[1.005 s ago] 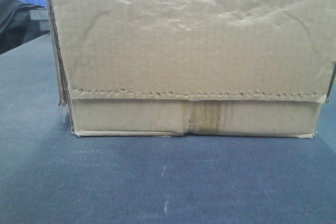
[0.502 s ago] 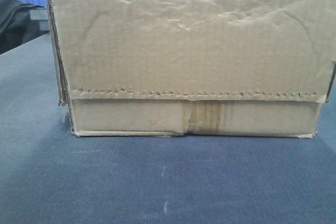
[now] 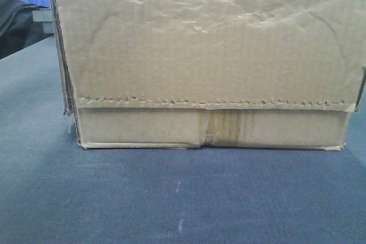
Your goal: Stack two boxes on right shelf middle
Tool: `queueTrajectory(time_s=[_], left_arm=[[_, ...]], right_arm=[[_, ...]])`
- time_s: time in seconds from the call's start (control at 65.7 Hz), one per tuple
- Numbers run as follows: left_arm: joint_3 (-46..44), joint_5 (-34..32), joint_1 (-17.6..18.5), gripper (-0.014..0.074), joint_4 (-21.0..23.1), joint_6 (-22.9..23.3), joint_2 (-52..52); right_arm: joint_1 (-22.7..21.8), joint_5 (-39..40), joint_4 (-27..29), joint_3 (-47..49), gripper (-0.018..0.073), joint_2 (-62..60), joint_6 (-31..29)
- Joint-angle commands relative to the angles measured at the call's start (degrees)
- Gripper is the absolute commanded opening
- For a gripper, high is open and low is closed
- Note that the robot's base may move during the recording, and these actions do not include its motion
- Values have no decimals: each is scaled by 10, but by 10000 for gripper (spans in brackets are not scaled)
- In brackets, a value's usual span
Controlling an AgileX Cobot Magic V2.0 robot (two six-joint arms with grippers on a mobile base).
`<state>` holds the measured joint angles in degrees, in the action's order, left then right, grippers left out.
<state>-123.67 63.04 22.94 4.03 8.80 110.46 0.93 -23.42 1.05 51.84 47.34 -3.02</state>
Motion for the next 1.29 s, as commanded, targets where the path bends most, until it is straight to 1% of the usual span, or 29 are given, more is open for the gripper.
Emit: queueTrajectory(time_s=[0.0, 0.03, 0.046, 0.137, 0.152, 0.213, 0.289, 0.365, 0.441, 0.502, 0.67, 0.776, 0.807, 0.883, 0.99, 1.081, 1.127, 1.203, 1.279], left_arm=[[-5, -10, 4, 92, 12, 7, -5], [-5, -10, 4, 155, 12, 7, -5], [-5, -10, 4, 205, 12, 7, -5], [-5, -10, 4, 428, 13, 7, -5], [-5, -10, 4, 487, 13, 7, -5], [-5, -12, 4, 633, 15, 7, -6], [-5, -15, 4, 571, 18, 7, -11], [-5, -16, 4, 535, 18, 7, -19], [-6, -16, 4, 535, 17, 7, -30], [-6, -16, 4, 535, 10, 7, -42], [-6, -9, -1, 535, -26, 4, -79], [-6, 18, -19, 535, -45, 3, -98], [-6, 32, -28, 535, -48, -8, -101], [-6, 69, -59, 535, -40, -35, -105], [-6, 69, -94, 535, -40, -59, -105], [4, 69, -117, 535, -17, -76, -110], [9, 69, -123, 535, -5, -88, -113], [17, 69, -124, 535, 3, -88, -113], [32, 69, -116, 535, 9, -88, -113]], right_arm=[[-1, 7, -3, 4, 559, 0, 0], [-1, 7, -3, 4, 559, 0, 0], [-1, 7, -3, 4, 559, 0, 0], [-1, 7, -3, 4, 559, 0, 0], [-1, 7, -3, 4, 559, 0, 0], [-1, 7, -3, 4, 559, 0, 0], [-1, 7, -3, 4, 559, 0, 0], [-1, 7, -3, 4, 559, 0, 0], [-1, 7, -3, 4, 559, 0, 0], [-1, -8, 10, 7, 559, 0, 1], [-1, -27, 24, 15, 559, 0, 1], [-1, -67, 27, 56, 559, 4, 1], [-1, -81, 29, 75, 559, 7, 1], [-1, -123, 33, 125, 559, 24, 1], [-1, -177, 53, 192, 559, 59, 1], [11, -221, 58, 247, 559, 100, -7], [21, -239, 58, 272, 559, 118, -16], [47, -278, 58, 308, 559, 158, -26], [72, -301, 58, 326, 559, 197, -26]])
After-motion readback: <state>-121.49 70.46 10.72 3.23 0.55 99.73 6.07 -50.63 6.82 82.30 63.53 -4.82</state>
